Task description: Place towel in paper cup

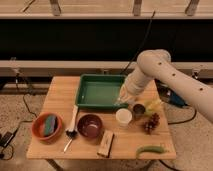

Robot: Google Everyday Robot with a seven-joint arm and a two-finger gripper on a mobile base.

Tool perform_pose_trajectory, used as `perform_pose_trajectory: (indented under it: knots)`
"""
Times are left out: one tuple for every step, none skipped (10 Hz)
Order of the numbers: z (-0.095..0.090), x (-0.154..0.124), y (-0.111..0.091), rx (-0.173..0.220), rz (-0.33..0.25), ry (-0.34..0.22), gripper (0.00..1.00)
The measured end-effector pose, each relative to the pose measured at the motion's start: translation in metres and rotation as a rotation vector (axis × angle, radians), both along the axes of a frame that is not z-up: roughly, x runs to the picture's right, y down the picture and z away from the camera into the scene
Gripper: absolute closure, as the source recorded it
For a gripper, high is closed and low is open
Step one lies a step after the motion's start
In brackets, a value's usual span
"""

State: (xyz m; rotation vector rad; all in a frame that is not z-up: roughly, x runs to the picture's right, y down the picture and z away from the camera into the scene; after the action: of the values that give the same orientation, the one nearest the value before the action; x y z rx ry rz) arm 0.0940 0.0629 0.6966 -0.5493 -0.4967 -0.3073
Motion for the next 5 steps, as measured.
perform_pose_trajectory:
  knots:
    - [-0.018,-0.001,0.012,-0.008,-0.008,-0.027,1.0]
    - [-0.028,-0.004,0.018,-0.015,-0.013,-0.046,1.0]
    - [-0.034,-0.006,0.021,-0.018,-0.018,-0.06,1.0]
    - [-0.04,-0.009,0.023,-0.02,-0.023,-0.075,1.0]
    - [-0.046,-0.009,0.023,-0.02,-0.023,-0.085,1.0]
